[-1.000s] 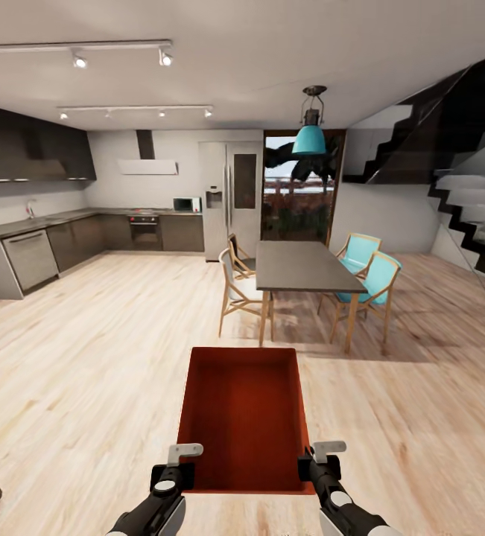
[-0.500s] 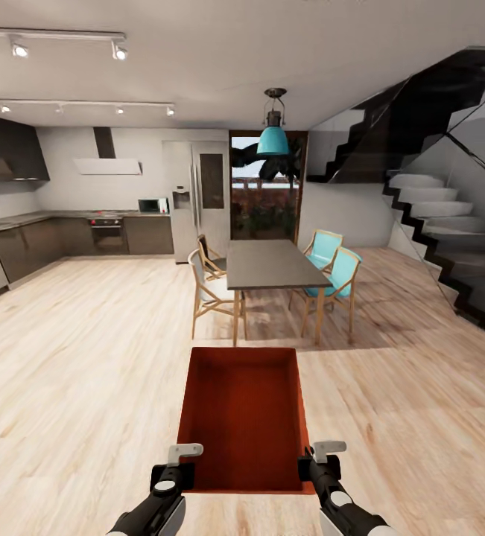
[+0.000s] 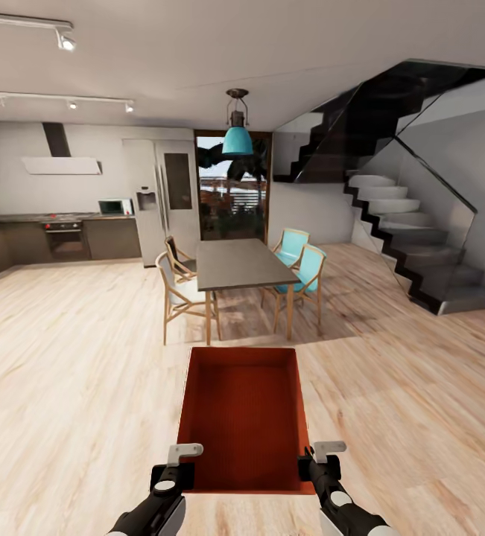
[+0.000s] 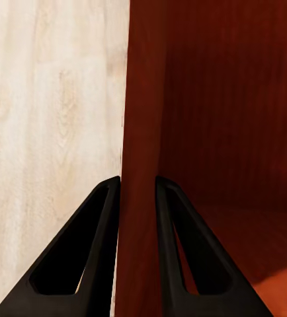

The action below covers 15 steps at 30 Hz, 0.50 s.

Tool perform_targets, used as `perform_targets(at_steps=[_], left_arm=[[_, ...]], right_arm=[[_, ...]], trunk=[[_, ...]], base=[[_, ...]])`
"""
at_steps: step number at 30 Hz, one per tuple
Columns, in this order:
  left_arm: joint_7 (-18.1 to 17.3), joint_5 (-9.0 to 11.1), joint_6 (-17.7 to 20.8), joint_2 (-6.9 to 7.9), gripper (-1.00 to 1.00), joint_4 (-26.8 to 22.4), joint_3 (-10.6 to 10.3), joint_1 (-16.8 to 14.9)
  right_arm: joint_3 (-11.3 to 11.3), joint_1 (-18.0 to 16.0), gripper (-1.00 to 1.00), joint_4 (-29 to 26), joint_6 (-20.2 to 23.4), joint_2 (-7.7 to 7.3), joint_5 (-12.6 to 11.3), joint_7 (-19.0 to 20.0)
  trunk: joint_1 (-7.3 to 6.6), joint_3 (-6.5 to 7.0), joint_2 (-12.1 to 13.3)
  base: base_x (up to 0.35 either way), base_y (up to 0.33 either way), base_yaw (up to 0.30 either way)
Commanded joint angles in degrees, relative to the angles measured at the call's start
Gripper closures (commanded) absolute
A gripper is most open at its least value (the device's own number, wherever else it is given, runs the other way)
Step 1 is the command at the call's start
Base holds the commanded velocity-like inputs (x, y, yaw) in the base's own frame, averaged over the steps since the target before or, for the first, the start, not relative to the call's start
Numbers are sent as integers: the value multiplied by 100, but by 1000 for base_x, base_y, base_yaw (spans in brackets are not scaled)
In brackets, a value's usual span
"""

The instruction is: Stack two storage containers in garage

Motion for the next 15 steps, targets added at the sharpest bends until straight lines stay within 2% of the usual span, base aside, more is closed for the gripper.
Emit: perform_targets(at_steps=[1,15], left_arm=[[80,75,12,34,100,17,-28,-1],[80,75,12,34,100,20,-28,-1]], right_arm=[[16,-10,100,-6,-560,-28,-47,-35],[16,-10,100,-6,-560,-28,-47,-34]], trunk=[[2,-10,-9],[2,-10,-9]], base=[[0,0,-283],[0,0,-283]])
